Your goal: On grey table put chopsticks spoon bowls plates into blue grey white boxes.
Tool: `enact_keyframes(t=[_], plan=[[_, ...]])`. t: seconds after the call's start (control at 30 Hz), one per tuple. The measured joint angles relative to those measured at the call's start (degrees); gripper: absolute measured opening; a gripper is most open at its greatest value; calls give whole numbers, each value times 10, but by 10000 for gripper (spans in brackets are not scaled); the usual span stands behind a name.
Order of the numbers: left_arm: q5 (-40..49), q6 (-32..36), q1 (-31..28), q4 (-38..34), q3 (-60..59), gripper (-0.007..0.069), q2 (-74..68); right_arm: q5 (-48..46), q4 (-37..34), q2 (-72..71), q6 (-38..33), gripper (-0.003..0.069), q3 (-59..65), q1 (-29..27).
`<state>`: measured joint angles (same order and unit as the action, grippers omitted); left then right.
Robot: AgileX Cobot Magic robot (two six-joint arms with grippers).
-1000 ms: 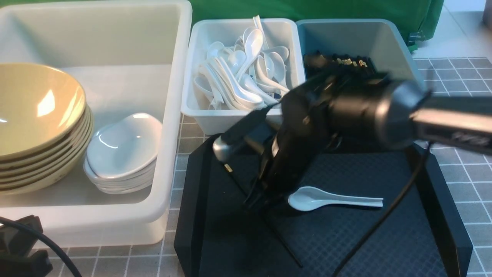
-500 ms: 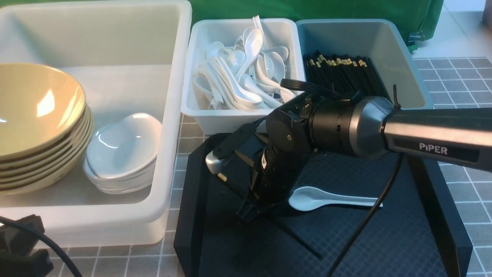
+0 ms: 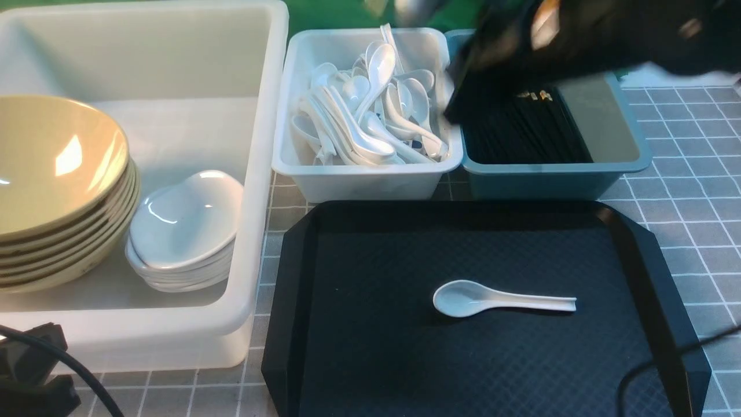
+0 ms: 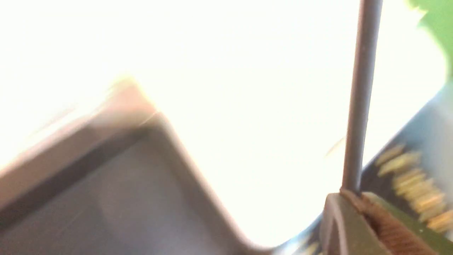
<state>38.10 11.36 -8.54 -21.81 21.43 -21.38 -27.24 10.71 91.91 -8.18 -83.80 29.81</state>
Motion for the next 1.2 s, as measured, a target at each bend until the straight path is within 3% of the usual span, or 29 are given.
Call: enact_keyframes(t=[0.07, 0.17, 0.27, 0.4, 0.5, 0.63, 0.7, 0.8, 0.93, 1.2], plan=[[0, 0, 0, 0, 0, -11, 0, 136, 4, 29, 42, 50, -1, -72], [-1, 0, 0, 0, 0, -11, 0, 216, 7, 66, 78, 71, -1, -114], [-1, 0, 0, 0, 0, -11, 0, 265, 8, 118, 108, 164, -1, -146], [-1, 0, 0, 0, 0, -11, 0, 171, 9, 143, 152, 310, 1, -150], [-1, 1, 0, 0, 0, -11, 0, 38, 8, 124, 156, 362, 2, -136], [-1, 2, 0, 0, 0, -11, 0, -180, -28, 96, 63, 375, 9, -85], [-2, 3, 0, 0, 0, -11, 0, -244, -49, 93, 33, 376, 30, -54], [-3, 4, 0, 0, 0, -11, 0, -267, -62, 94, 8, 377, 77, -10], [-5, 4, 0, 0, 0, -11, 0, -211, -67, 102, -18, 380, 138, 47], [-5, 4, 0, 0, 0, -11, 0, -119, -64, 162, -20, 347, 155, 68]])
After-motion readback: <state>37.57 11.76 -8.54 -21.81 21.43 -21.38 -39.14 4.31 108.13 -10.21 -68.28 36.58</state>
